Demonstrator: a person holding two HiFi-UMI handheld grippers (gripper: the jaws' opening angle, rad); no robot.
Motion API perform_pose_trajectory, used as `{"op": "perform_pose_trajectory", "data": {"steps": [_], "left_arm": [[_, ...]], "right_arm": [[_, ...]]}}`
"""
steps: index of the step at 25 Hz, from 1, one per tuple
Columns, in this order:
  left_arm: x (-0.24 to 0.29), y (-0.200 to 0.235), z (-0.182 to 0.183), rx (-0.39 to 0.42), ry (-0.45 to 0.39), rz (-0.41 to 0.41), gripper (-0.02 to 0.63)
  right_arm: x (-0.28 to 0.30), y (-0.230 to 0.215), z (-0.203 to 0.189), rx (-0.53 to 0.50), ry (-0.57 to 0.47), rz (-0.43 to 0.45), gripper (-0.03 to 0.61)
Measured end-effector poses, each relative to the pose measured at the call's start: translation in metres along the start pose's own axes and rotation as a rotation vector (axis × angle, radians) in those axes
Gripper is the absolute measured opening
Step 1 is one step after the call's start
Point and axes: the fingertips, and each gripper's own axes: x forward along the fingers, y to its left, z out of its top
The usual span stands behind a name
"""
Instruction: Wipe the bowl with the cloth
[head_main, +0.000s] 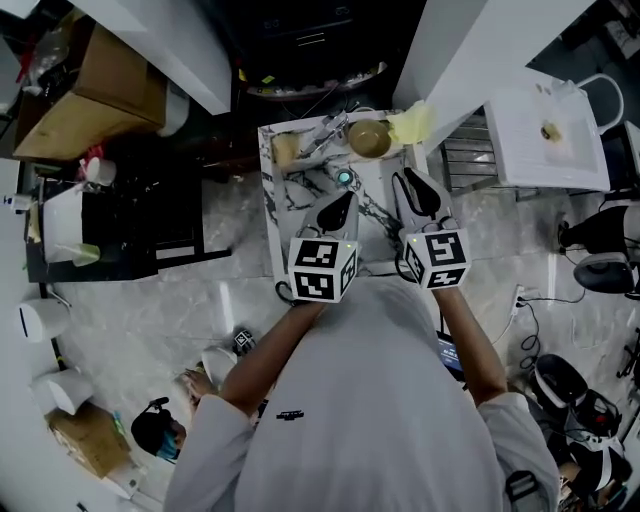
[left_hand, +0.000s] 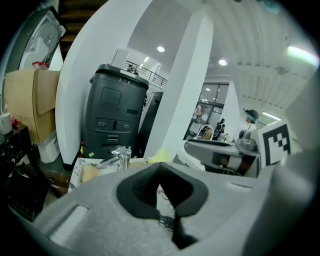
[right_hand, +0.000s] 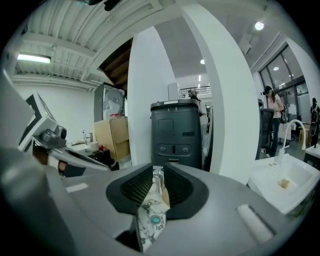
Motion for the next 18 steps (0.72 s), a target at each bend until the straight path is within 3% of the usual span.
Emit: {"op": "perform_pose_trajectory", "data": {"steps": [9,18], "left_arm": [[-0.05,-0.005,0.019,0.113,-0.131,0.037,0.004],[-0.075,0.009,0.003,0.109,-0.131,0.045,0.003]], "right_arm": [[-0.029,0.05,0.017,0.04,-0.067,0.027,0.067],[-0.051,0.092,0.005,0.052,-0.053,0.041,0.004]]}}
